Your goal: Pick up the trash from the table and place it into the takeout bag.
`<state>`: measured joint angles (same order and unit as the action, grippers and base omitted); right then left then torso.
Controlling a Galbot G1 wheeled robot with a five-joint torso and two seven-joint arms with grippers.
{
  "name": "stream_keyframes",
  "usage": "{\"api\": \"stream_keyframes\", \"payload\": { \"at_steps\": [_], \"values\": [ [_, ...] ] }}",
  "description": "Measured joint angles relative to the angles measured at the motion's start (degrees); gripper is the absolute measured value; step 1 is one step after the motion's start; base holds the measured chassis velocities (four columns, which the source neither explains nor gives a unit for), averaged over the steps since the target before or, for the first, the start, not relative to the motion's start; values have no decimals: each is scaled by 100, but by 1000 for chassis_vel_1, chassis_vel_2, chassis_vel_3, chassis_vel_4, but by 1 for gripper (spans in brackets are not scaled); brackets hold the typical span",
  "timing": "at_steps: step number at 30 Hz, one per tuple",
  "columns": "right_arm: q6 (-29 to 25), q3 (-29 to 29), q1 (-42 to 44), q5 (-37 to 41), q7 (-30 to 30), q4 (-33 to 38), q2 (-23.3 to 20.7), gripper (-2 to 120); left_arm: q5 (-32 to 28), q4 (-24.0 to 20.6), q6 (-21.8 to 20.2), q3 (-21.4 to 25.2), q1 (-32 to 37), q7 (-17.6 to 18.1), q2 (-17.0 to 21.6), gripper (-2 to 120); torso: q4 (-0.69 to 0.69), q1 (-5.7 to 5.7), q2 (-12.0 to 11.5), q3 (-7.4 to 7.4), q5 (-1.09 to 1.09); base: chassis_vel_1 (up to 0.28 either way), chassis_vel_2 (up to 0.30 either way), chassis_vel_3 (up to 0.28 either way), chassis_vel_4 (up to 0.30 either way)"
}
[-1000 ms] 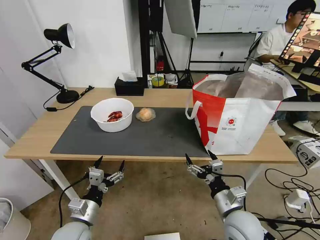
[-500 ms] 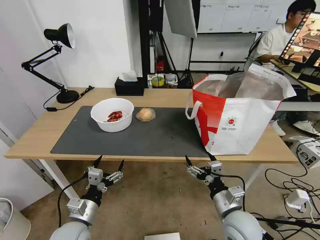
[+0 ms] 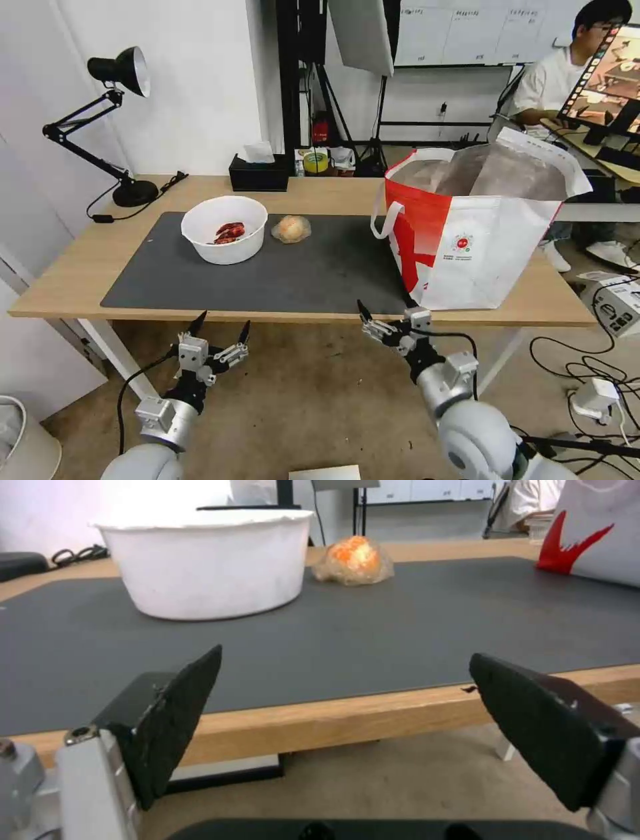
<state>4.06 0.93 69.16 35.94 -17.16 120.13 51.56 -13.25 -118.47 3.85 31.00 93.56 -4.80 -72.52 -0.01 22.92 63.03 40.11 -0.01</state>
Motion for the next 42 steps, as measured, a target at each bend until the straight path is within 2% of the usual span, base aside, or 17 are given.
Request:
{"api": "stream_keyframes", "payload": {
  "at_steps": [6,11,20,25,28,39,42],
  "values": [
    [156,-804,-1372,413,-11,-408,17,100,20,0,-4,-14,13,6,-67,100,1,0,-2,1,1,0,0,0,0],
    [222,-1137,-1930,594,-108,-657,105,100,21,-21,-4,11,49,8,-74,100,2,0,-2,0,0,0,0,0,0],
    [440,-1869,-3382,1115,-417,-1538,616,100,15,1,7,43,65,17,-90,100,1,0,-1,0,0,0,0,0,0],
    [570,-2073,-3965,1379,-565,-1981,910,100,9,21,7,45,60,19,-87,100,1,0,-1,0,-1,0,0,0,0],
    [750,-2229,-4411,1596,-701,-2481,1227,100,4,28,8,53,70,19,-81,100,1,1,-1,0,-1,0,0,0,0],
    [1014,-2466,-5206,1773,-743,-4012,2087,100,-4,55,40,69,84,21,-117,100,2,1,-1,0,0,0,0,0,0],
    [1102,-2477,-5343,1786,-730,-4264,2205,100,-3,64,48,65,85,21,-126,100,2,1,-1,0,0,0,0,0,0]
  ]
}}
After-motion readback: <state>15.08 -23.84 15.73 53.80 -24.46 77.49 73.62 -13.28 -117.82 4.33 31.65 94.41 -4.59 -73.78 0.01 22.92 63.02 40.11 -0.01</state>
